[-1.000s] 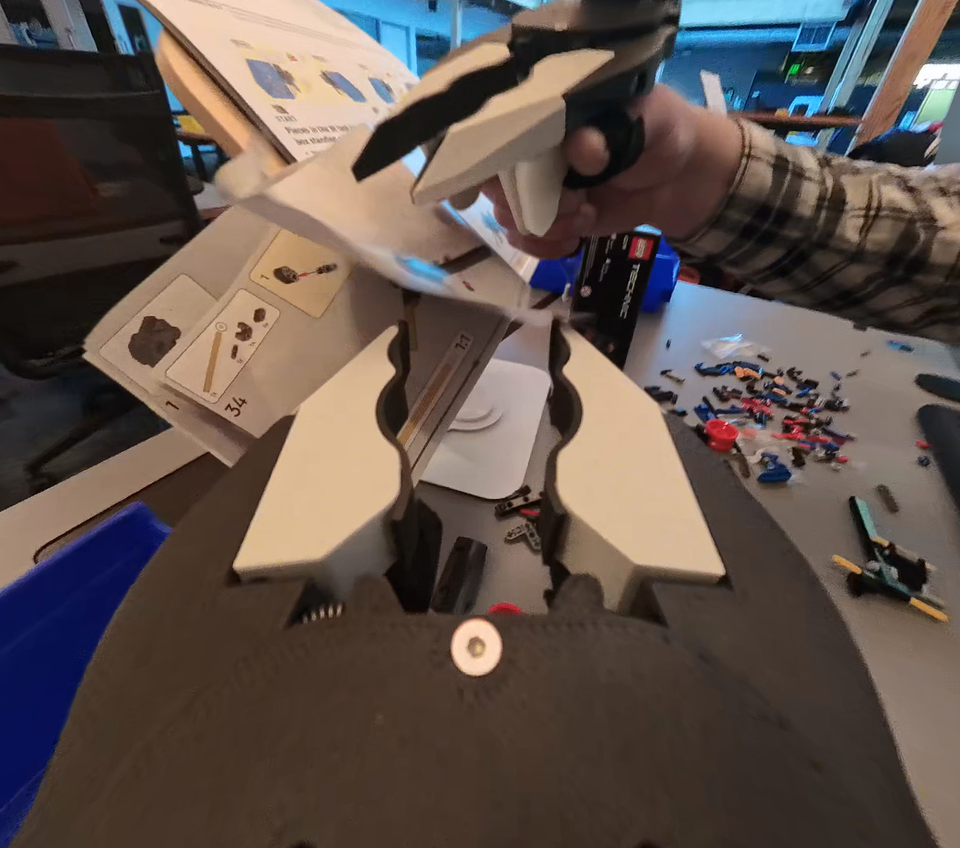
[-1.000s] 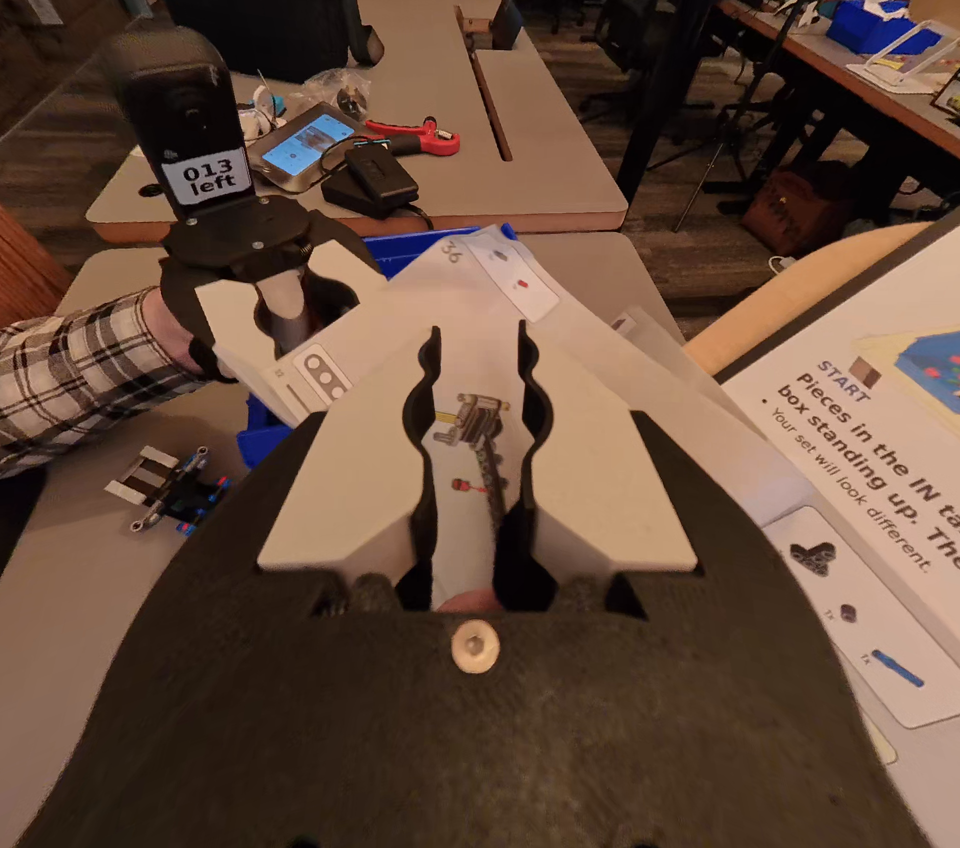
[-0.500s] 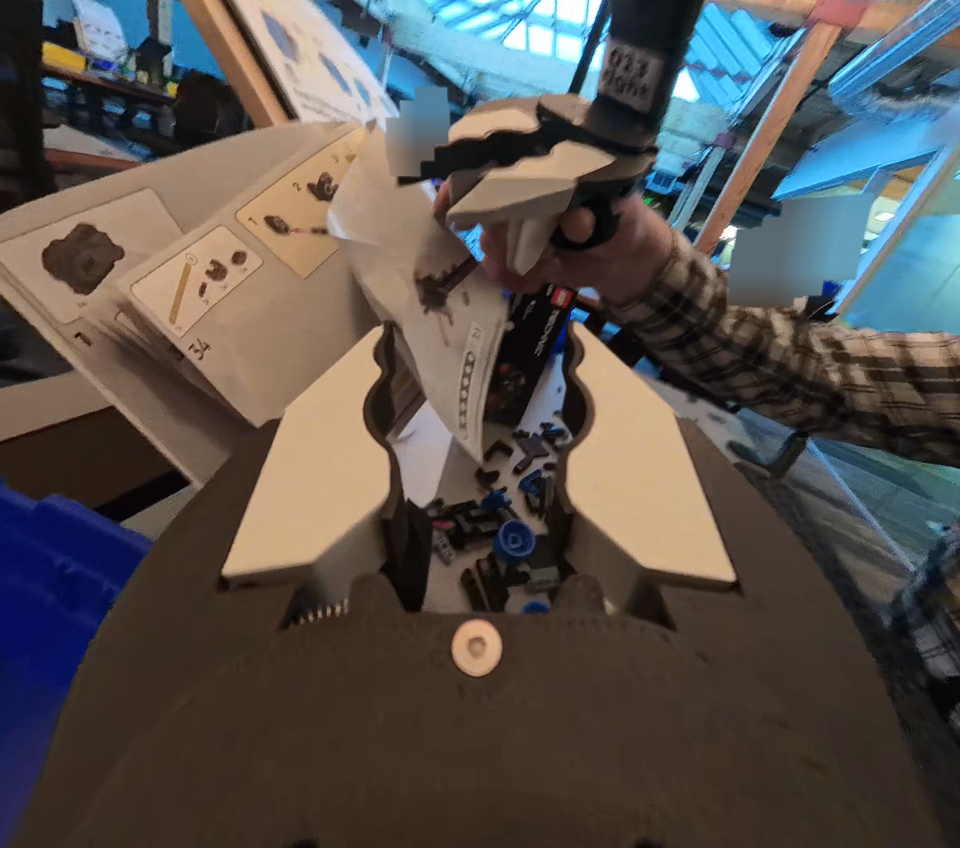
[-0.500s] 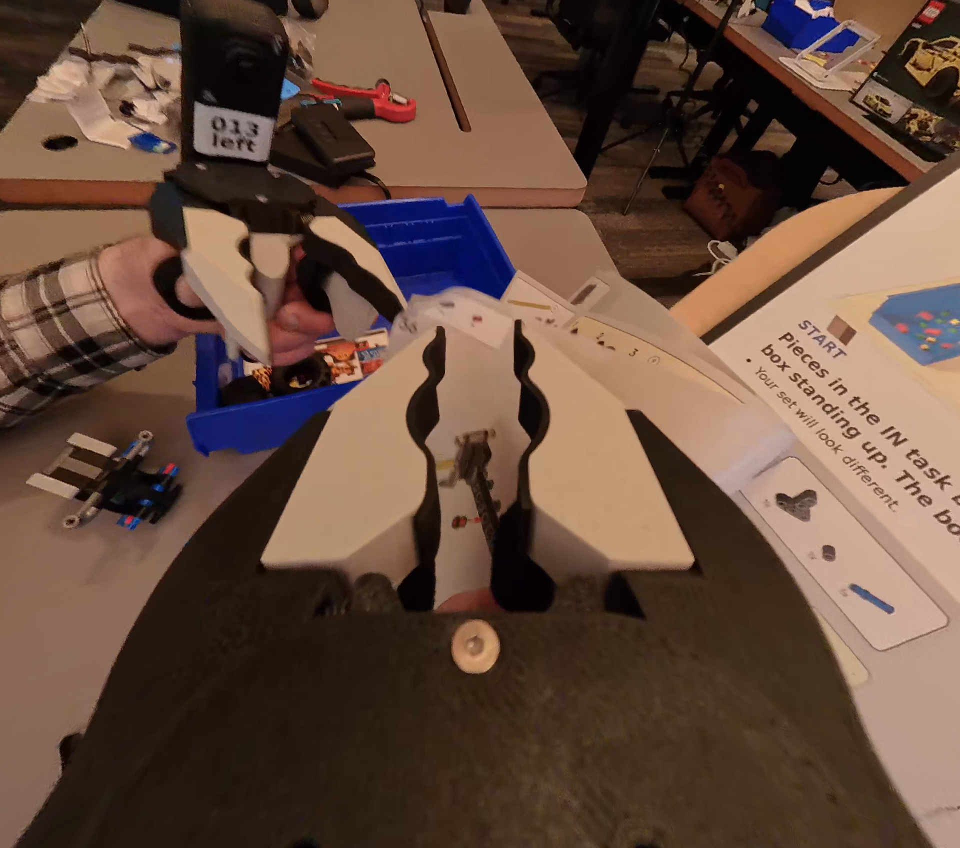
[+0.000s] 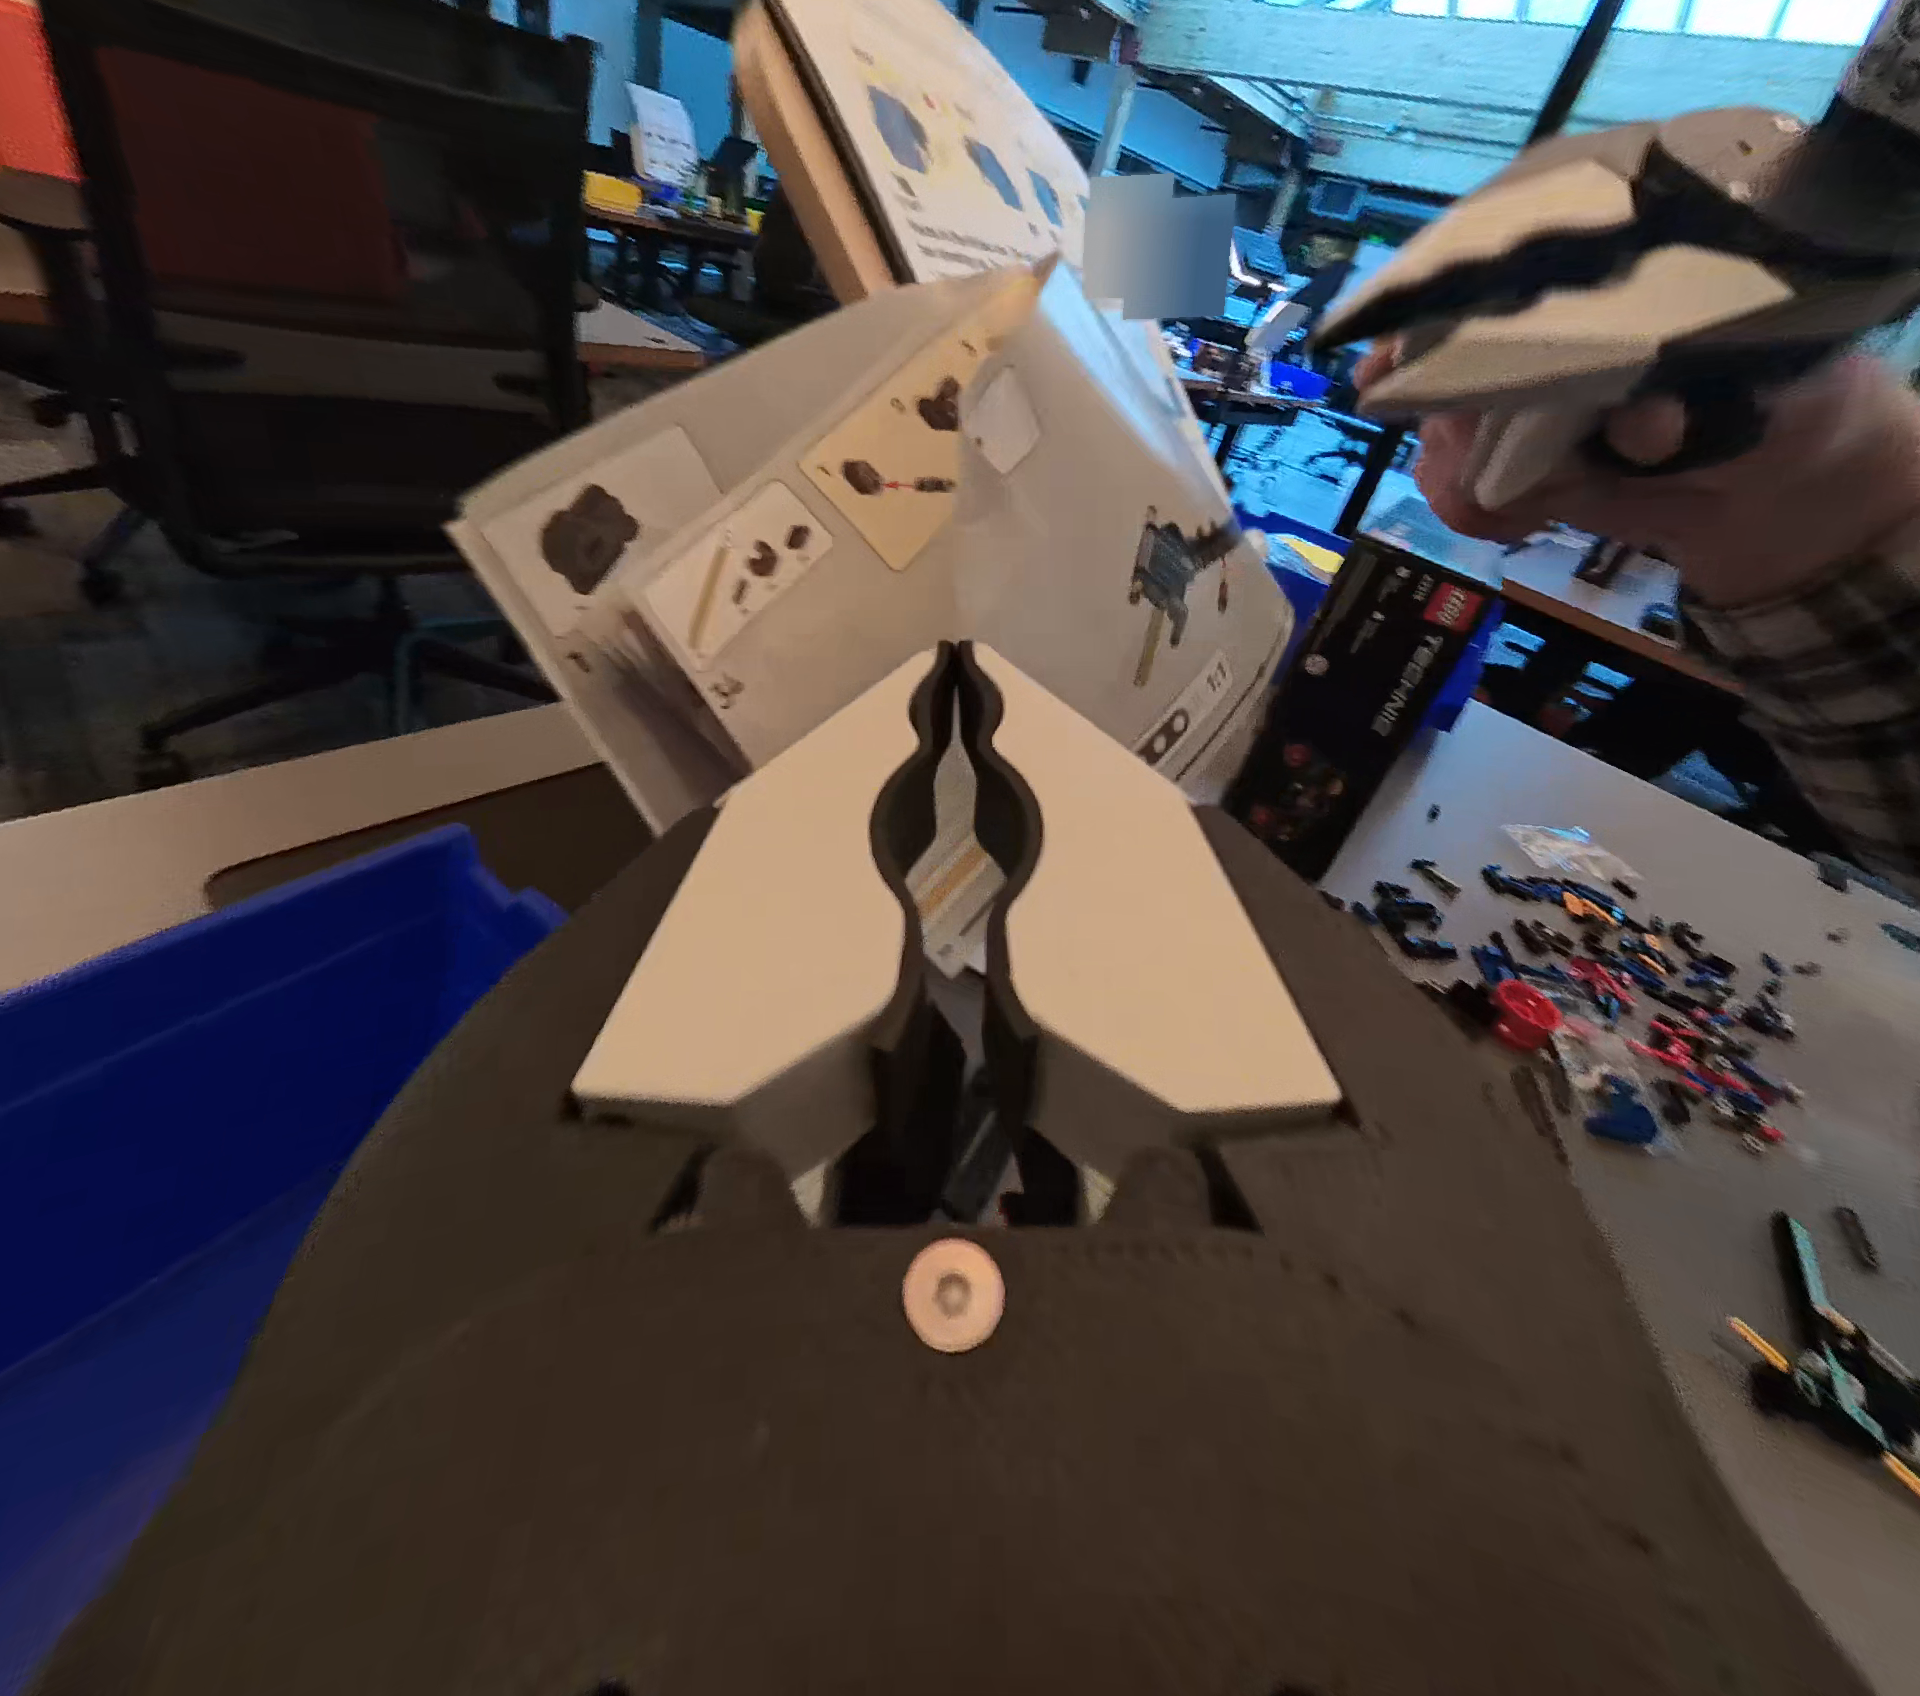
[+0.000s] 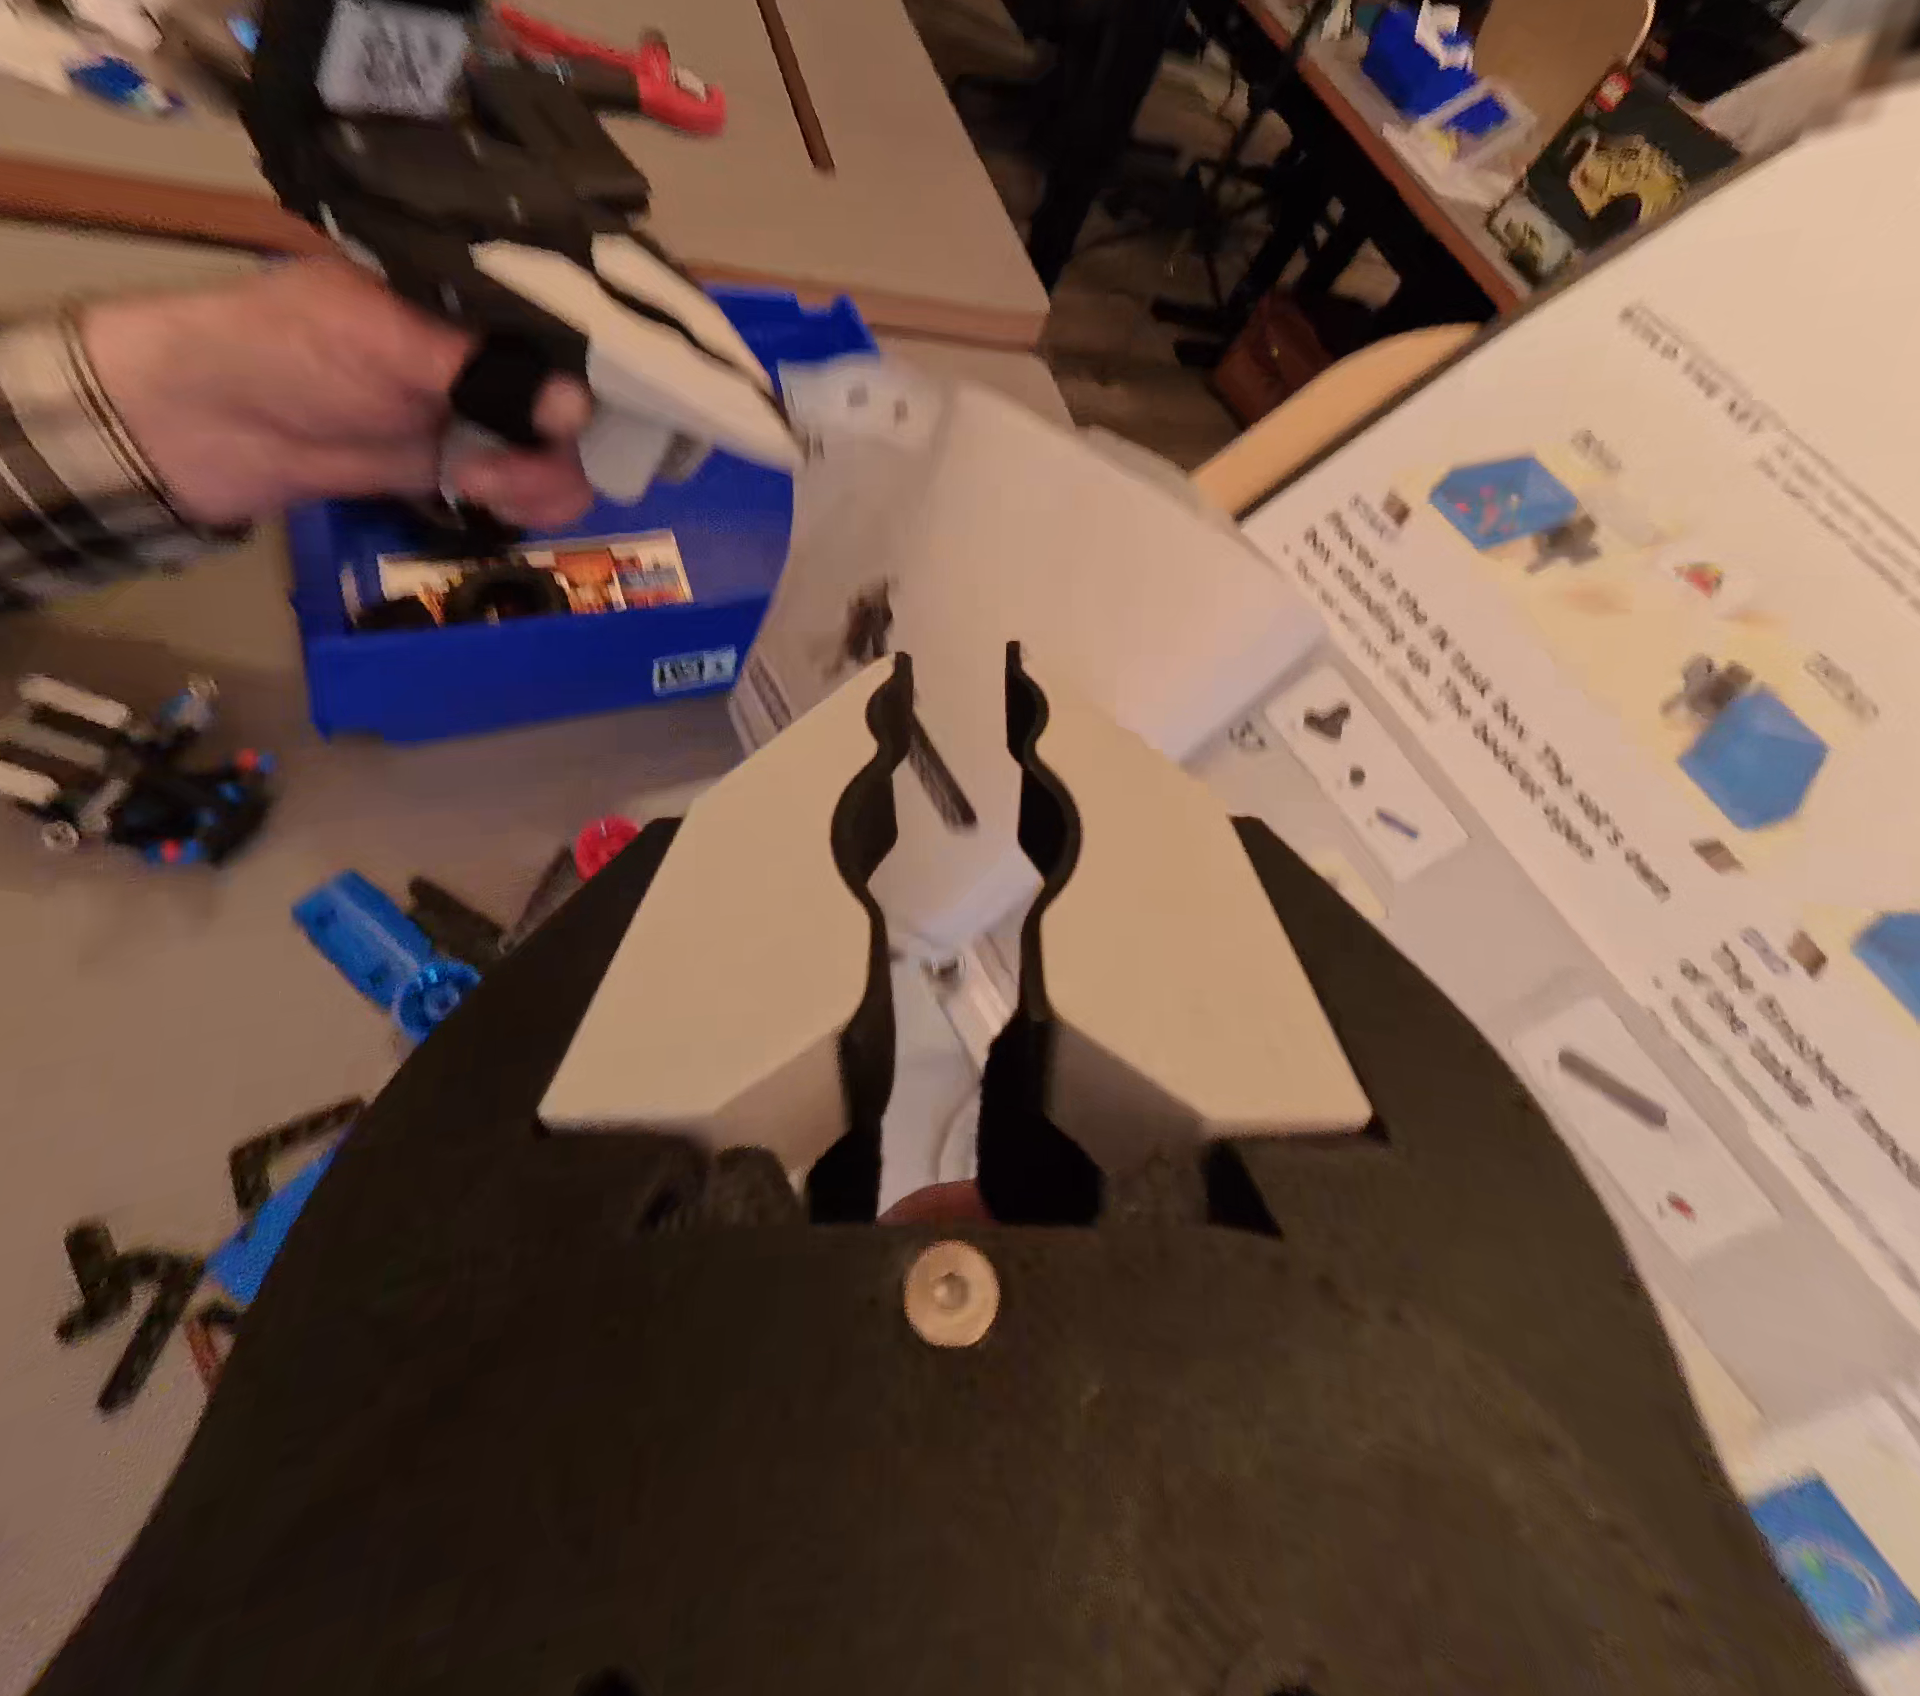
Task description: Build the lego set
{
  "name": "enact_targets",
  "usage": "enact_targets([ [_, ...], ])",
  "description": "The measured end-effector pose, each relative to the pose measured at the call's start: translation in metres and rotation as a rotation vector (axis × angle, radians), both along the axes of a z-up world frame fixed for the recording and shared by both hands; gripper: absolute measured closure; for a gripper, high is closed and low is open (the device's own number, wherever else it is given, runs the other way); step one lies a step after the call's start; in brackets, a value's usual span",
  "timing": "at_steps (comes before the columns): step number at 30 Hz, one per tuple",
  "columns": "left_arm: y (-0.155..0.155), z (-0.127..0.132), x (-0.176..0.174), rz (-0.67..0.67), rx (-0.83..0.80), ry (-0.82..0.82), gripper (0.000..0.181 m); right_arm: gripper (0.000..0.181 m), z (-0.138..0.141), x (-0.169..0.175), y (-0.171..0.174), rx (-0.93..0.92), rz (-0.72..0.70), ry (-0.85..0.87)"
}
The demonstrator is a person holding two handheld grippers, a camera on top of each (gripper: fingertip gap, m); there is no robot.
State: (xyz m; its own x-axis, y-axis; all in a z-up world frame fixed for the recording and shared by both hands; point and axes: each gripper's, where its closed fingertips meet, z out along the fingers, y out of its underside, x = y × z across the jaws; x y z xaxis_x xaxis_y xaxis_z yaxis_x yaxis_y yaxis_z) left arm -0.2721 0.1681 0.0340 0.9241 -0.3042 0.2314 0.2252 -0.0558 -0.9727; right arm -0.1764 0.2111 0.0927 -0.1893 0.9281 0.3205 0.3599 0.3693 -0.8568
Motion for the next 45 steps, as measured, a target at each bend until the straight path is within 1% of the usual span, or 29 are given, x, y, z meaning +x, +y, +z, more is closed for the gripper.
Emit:
enact_targets([
  [2, -0.003, 0.004, -0.015, 0.071, 0.010, -0.004, 0.181, 0.167, -0.020, 0.006, 0.008, 0.018, -0.029, -0.081],
  [3, -0.004, 0.006, -0.022, 0.105, 0.019, -0.008, 0.181, 0.166, -0.033, 0.006, 0.008, 0.016, -0.022, -0.123],
  [6, -0.007, 0.006, -0.034, 0.145, 0.024, -0.033, 0.181, 0.162, -0.068, -0.004, 0.010, 0.053, -0.027, -0.197],
  [7, -0.007, 0.005, -0.038, 0.163, 0.018, -0.031, 0.181, 0.163, -0.076, -0.009, 0.012, 0.074, -0.034, -0.205],
  [10, -0.006, 0.000, -0.040, 0.185, -0.010, 0.010, 0.181, 0.165, -0.081, -0.020, 0.008, 0.062, -0.032, -0.183],
  [14, -0.005, -0.005, -0.045, 0.223, -0.033, 0.041, 0.181, 0.163, -0.085, -0.022, 0.005, 0.113, -0.031, -0.196],
  [16, -0.004, -0.009, -0.050, 0.248, -0.042, 0.038, 0.181, 0.162, -0.082, -0.020, 0.004, 0.121, -0.029, -0.188],
  [18, -0.003, -0.011, -0.051, 0.243, -0.044, 0.025, 0.181, 0.160, -0.078, -0.016, 0.003, 0.128, -0.033, -0.182],
  [21, -0.003, -0.010, -0.053, 0.242, -0.041, 0.008, 0.181, 0.156, -0.067, -0.005, -0.004, 0.191, -0.046, -0.165],
  [23, -0.004, -0.008, -0.056, 0.254, -0.034, 0.006, 0.181, 0.153, -0.059, 0.007, -0.013, 0.249, -0.049, -0.157],
  [28, -0.011, 0.008, -0.050, 0.247, 0.002, 0.017, 0.175, 0.151, -0.039, 0.047, -0.036, 0.280, -0.051, -0.127],
  [32, -0.023, 0.035, -0.040, 0.242, 0.053, 0.070, 0.174, 0.152, -0.038, 0.095, -0.051, 0.302, -0.062, -0.140],
  [35, -0.037, 0.064, -0.020, 0.208, 0.109, 0.127, 0.173, 0.152, -0.052, 0.133, -0.069, 0.297, -0.056, -0.174],
  [39, -0.056, 0.095, 0.023, 0.145, 0.159, 0.249, 0.172, 0.149, -0.083, 0.184, -0.092, 0.257, -0.073, -0.221],
  [42, -0.061, 0.101, 0.061, 0.084, 0.151, 0.366, 0.171, 0.148, -0.115, 0.218, -0.111, 0.189, -0.073, -0.259],
  [45, -0.058, 0.093, 0.099, 0.026, 0.117, 0.486, 0.170, 0.144, -0.150, 0.248, -0.124, 0.151, -0.086, -0.325],
])
